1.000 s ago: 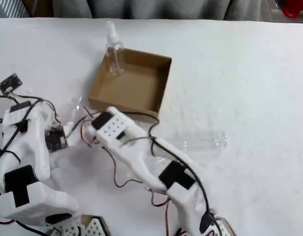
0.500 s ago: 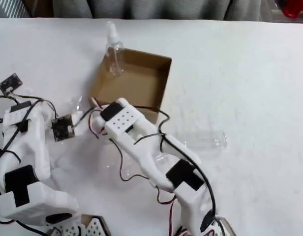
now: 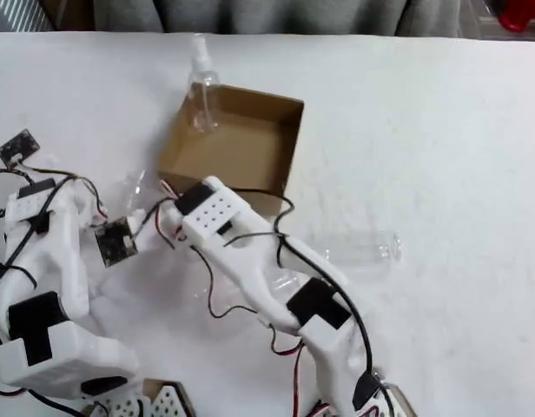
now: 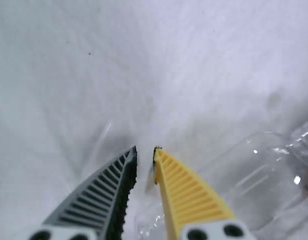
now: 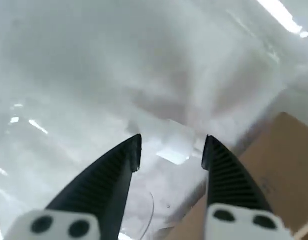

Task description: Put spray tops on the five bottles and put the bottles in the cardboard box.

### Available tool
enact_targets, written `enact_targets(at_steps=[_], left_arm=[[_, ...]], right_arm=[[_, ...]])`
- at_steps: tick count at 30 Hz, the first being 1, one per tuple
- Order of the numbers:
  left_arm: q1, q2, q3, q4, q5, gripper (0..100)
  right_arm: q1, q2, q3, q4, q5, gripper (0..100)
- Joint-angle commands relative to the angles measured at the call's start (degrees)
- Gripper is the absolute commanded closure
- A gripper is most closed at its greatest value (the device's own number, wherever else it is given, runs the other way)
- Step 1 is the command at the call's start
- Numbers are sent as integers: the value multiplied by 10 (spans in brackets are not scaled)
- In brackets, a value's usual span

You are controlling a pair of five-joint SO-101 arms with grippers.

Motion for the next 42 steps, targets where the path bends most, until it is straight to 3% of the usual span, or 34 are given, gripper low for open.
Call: enact_targets(at_steps=[1,13,23,39,42], left_arm=[[-2,-3,-6,-11,-5,924],[-2,-3,-6,-11,-5,924],[-2,-3,-6,-11,-5,924],[-2,-3,-6,-11,-5,924],[-2,-3,-7,-11,-5,924]], right_arm=[[-4,-1,-18,27,14,810],[-4,-49,-14,55,11,814],[-5,0,-18,29,11,811],[-66,-18,-16,103,-18,816],[-69,-47,-14,115,-28,864]])
